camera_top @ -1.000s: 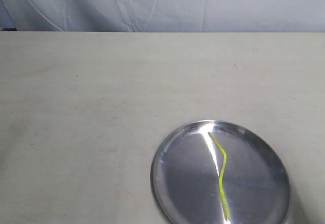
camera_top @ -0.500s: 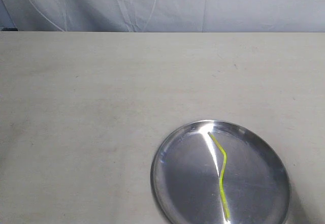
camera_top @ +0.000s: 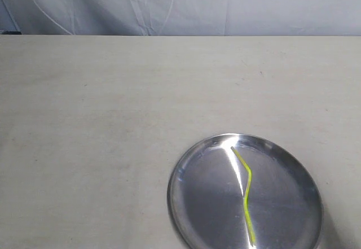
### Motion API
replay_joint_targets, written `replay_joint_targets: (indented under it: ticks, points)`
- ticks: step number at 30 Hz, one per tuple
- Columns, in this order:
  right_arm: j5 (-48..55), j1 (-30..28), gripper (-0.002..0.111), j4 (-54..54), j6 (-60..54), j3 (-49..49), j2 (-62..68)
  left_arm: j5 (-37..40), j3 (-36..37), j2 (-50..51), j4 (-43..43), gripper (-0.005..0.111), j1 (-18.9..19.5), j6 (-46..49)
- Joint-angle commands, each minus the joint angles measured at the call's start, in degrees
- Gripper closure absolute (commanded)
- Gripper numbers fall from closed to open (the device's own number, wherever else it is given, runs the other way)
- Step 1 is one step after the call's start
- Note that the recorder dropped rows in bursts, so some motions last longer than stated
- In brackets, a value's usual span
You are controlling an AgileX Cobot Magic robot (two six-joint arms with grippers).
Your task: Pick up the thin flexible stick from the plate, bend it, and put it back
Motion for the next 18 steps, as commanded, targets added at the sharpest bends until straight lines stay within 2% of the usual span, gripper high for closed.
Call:
replay_joint_targets:
  ticks: [1,4,9,18]
  points:
    - [-0.84,-0.22,0.108,-0.03,0.0,0.31,-0.43,-8.18,10.79,-6.33,7.14,0.107,2.96,-12.51]
    - [-0.84,-0.22,0.108,-0.03,0.0,0.31,-0.43,-8.81,15.85,-9.74,9.35,0.107,4.16,-17.52]
    - [-0.84,-0.22,0.108,-0.03,0.0,0.31,-0.43,-8.81,23.28,-15.57,9.83,0.107,4.18,-19.79]
    - [-0.84,-0.22,0.108,-0.03,0.0,0.31,-0.43,-7.52,24.75,-17.7,10.81,0.107,4.18,-21.19]
